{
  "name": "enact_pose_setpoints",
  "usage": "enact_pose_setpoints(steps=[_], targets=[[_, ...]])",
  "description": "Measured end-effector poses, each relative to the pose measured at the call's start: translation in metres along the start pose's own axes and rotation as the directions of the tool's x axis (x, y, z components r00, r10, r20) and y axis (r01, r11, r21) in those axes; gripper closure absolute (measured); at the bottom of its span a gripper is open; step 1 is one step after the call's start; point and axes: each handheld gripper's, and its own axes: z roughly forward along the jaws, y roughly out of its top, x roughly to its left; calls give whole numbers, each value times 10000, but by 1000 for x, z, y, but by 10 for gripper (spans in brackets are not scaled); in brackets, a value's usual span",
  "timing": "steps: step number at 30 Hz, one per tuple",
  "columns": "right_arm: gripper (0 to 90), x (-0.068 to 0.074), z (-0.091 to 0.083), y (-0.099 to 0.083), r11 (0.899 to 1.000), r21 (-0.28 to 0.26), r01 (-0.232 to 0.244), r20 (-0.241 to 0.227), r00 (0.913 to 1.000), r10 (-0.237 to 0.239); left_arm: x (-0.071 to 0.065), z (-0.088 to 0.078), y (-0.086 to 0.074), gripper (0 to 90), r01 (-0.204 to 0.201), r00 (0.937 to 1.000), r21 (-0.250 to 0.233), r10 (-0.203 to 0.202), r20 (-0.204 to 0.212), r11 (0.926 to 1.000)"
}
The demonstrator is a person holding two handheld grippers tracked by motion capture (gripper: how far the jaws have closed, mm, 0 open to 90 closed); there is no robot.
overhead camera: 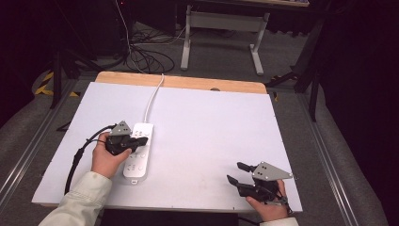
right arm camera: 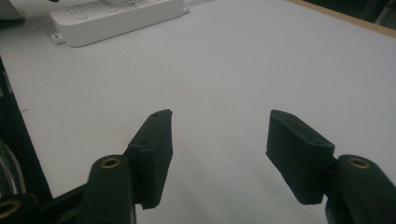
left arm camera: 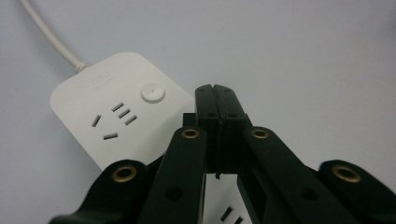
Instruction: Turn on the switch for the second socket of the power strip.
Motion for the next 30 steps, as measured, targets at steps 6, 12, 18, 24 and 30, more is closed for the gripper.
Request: enact_pose_setpoints(steps=[6, 12, 18, 24, 30], targets=[[416, 0, 0, 0, 10000, 24, 25, 14, 10000, -25, 0, 2, -1, 898, 3, 10000, 162, -1, -76, 9999], [419, 0, 0, 0, 9999, 76, 76, 63, 10000, -76, 0, 3, -1, 898, -80, 9998, 251, 84, -161, 9997], [420, 1, 0, 0, 9999, 82, 110, 37, 9999, -111, 0, 3, -1, 899, 108, 9997, 182, -104, -241, 9998], [421, 1, 0, 0, 9999, 84, 126, 65, 9999, -127, 0, 3, -2, 899, 4, 9994, 229, 4, -335, 9997], [421, 1, 0, 0, 9999, 68, 120, 42, 9999, -120, -2, 3, -2, 899, -26, 9992, 221, 35, -401, 9998]])
